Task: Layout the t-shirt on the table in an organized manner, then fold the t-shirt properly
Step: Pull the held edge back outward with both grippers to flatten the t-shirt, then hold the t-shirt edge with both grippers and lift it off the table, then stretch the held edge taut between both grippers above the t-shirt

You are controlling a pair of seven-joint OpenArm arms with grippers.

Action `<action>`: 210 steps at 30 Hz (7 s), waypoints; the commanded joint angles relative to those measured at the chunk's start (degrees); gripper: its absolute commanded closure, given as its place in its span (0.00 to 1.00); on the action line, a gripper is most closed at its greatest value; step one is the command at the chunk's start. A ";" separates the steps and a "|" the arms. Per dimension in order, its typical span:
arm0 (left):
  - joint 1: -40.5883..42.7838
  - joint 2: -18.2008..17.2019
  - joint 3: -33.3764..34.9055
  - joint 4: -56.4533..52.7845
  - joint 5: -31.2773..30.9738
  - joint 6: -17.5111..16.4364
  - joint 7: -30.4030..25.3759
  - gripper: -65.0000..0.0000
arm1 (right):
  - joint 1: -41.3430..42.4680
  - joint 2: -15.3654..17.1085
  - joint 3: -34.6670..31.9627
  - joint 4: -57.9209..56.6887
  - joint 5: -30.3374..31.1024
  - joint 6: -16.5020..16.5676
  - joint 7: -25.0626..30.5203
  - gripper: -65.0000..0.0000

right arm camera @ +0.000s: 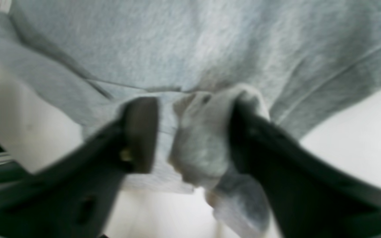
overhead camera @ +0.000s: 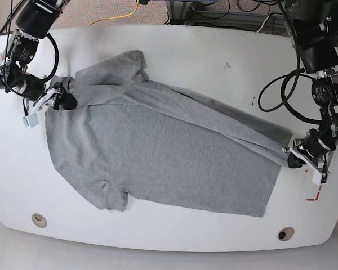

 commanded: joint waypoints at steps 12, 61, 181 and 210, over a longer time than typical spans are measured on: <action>-1.02 -2.84 -0.39 1.28 -0.66 -0.09 -1.72 1.00 | -11.55 -2.75 6.61 15.52 2.72 0.32 0.26 0.08; 0.39 -2.49 -0.39 1.28 -0.75 -0.09 -1.72 1.00 | -11.28 -11.28 4.94 10.51 3.07 0.32 0.26 0.08; -55.61 0.32 -0.13 13.68 -1.54 2.19 -0.31 0.99 | 78.03 14.22 -23.19 -22.81 -3.44 0.32 -2.20 1.00; -12.36 -0.56 -9.98 24.58 -11.83 0.61 5.58 0.99 | 15.00 19.93 -4.55 -7.07 23.73 0.32 -2.51 1.00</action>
